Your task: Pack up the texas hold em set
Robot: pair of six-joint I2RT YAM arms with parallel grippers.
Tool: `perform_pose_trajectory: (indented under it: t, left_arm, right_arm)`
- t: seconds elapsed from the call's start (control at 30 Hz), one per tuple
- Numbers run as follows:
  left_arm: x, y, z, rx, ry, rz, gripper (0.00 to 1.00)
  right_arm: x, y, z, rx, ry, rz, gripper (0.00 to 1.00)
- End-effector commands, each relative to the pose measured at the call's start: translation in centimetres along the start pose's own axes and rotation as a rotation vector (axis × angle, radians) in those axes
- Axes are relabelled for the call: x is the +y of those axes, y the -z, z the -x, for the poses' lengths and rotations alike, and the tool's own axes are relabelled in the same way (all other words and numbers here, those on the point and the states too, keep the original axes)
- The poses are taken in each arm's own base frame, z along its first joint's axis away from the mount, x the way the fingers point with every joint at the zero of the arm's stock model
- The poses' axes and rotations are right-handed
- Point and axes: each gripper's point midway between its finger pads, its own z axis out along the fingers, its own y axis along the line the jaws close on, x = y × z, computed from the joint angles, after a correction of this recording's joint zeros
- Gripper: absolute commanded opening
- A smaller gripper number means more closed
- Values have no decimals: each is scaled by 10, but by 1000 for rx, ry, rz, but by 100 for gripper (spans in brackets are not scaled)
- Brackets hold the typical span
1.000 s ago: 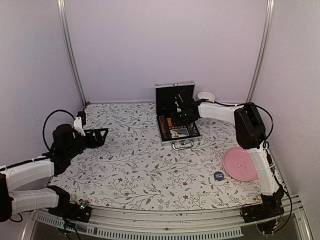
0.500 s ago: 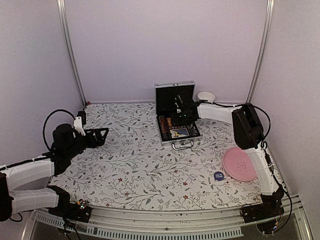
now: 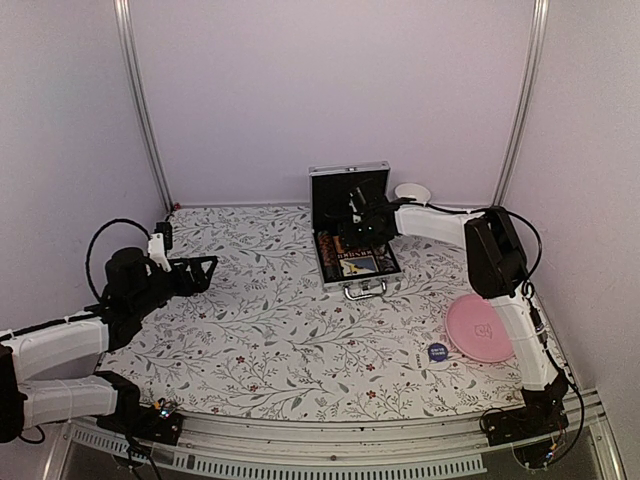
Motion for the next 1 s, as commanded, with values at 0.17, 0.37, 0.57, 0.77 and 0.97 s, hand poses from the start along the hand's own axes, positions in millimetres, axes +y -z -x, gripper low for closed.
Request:
perform_pose_trajectory:
  t: [0.17, 0.37, 0.57, 0.77, 0.97]
  left_arm:
    - [4, 0, 5, -8, -62, 22, 97]
    - [-1, -2, 14, -28, -85, 4, 97]
    - [4, -2, 25, -117, -136, 27, 97]
    - [5, -2, 43, -220, -201, 49, 97]
    - [19, 7, 34, -266, -202, 101, 97]
  right_arm:
    - [27, 90, 63, -129, 27, 170, 76]
    - [16, 165, 49, -178, 63, 214, 78]
    - [-19, 224, -6, -120, 65, 158, 79]
    - [-51, 244, -104, 83, -31, 75, 79]
    - [-63, 246, -199, 319, -206, 12, 74]
